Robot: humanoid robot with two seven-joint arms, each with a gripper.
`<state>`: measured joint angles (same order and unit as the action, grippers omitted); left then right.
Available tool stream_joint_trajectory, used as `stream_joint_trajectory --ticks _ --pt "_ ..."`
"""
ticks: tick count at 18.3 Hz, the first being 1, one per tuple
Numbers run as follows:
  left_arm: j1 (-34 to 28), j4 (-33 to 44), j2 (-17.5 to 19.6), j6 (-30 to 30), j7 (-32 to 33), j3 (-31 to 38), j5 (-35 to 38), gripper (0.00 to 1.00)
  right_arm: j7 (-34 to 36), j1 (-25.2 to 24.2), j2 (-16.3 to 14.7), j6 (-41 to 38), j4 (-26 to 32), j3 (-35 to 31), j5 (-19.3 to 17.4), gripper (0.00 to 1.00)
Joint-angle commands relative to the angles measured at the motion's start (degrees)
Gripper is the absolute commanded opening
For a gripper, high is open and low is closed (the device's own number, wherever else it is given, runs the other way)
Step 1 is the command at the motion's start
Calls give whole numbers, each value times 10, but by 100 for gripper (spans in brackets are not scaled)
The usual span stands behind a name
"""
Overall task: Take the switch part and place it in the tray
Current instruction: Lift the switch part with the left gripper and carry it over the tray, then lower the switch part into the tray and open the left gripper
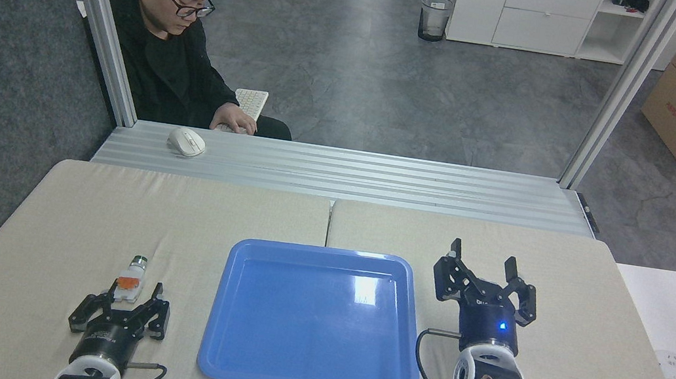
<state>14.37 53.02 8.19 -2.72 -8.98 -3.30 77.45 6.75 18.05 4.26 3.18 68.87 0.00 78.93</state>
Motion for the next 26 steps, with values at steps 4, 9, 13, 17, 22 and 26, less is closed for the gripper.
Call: stream_joint_trajectory --ticks 4,9,13,17,22,26 --pt "7 -34 10 -10 0 -22 12 0 0 0 0 1 0 19 -1 100" --pt "12 115 13 -6 3 -21 10 0 0 0 0 1 0 19 -1 100" --pt "12 309 5 76 15 -26 10 0 0 0 0 0 0 19 0 100" --pt "40 335 -16 166 62 -109 14 0 0 0 0 1 0 19 0 100" --pt "51 201 -78 170 149 -232 136 0 0 0 1 1 0 19 0 100" --pt "47 123 -107 173 151 -240 184 0 0 0 1 0 0 19 0 100"
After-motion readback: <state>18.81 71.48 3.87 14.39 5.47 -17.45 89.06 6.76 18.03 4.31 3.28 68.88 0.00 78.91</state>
